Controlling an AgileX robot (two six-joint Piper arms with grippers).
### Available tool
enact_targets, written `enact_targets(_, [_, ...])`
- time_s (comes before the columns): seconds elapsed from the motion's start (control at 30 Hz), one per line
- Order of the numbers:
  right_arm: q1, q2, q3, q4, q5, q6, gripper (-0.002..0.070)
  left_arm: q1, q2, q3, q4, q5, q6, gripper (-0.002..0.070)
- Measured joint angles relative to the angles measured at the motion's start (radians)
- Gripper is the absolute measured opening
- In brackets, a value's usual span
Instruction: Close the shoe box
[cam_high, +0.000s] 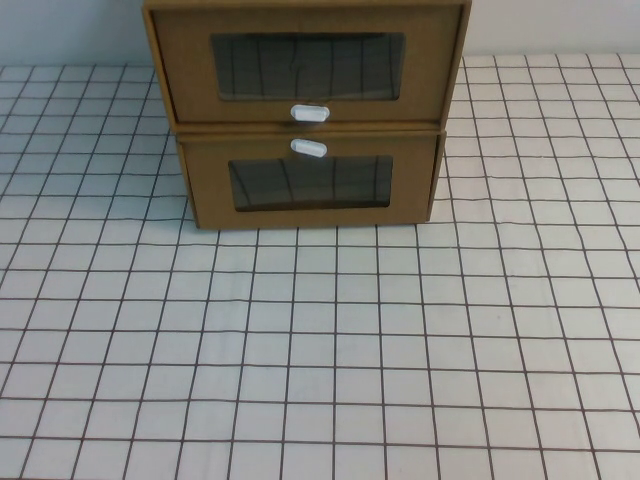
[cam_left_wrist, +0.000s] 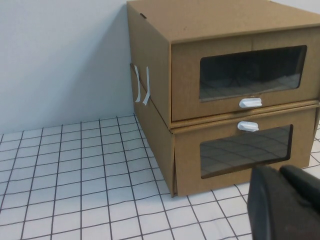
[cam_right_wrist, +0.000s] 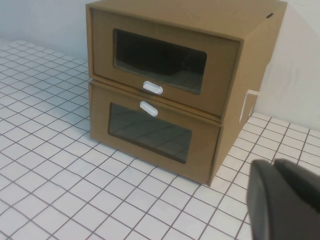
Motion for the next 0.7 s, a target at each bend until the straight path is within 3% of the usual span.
enact_targets(0.37, [0.0, 0.0, 0.0, 0.0, 0.0, 0.0, -0.0013, 0.0, -0.007, 0.025, 0.004, -0.03, 0.0, -0.0005])
enact_targets(0.57, [0.0, 0.0, 0.0, 0.0, 0.0, 0.0, -0.0013, 0.0, -0.073, 0.181, 0.113, -0.229, 0.0, -0.0005])
enact_targets(0.7, [0.0, 0.0, 0.0, 0.0, 0.0, 0.0, -0.0013, 0.0, -0.139, 0.29, 0.173, -0.255, 0.0, -0.0005])
